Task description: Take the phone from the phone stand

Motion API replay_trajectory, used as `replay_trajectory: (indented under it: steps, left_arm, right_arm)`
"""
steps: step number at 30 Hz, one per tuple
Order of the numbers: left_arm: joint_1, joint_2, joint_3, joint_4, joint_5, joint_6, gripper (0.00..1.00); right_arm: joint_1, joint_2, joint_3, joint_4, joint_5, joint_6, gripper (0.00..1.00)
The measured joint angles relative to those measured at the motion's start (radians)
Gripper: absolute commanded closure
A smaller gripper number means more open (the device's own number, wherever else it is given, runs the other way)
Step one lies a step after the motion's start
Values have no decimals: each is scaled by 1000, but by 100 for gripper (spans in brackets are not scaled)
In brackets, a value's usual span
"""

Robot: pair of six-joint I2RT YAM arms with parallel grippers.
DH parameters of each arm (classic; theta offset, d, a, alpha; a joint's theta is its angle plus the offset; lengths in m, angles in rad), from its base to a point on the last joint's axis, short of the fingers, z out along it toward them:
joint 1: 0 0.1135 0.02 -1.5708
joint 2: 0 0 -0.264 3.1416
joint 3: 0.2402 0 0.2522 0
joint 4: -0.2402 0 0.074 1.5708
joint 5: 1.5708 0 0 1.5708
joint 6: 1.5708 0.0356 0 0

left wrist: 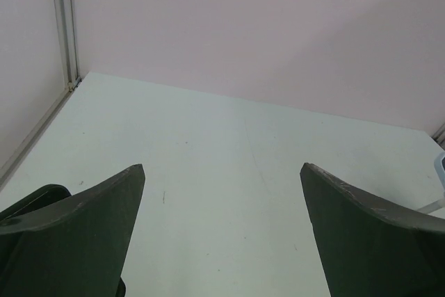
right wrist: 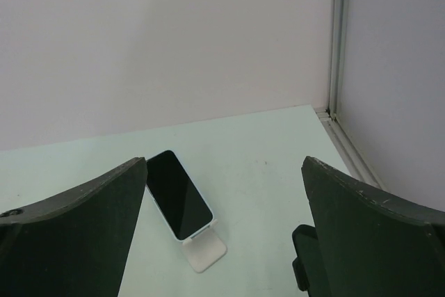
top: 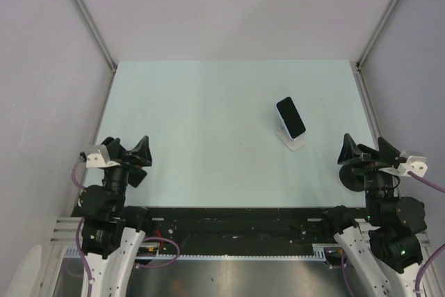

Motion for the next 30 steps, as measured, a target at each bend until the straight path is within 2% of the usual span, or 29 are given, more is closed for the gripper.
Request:
replay_trajectory:
  steps: [8,11,24,30]
  left_arm:
    - [0,0,0,0,-22,-7,0]
    - [0,0,0,0,-39,-8,0]
    - [-3,67,24,0,-32,-8,0]
    - [-26,71,24,1,-31,-7,0]
  right_arm:
    - [0,10,-9,49,-93,-6,0]
    - [0,68,0,77,-145,-2,0]
    - [1,648,139,185,-483,83,0]
    - [1,905,241,191,-536,108,0]
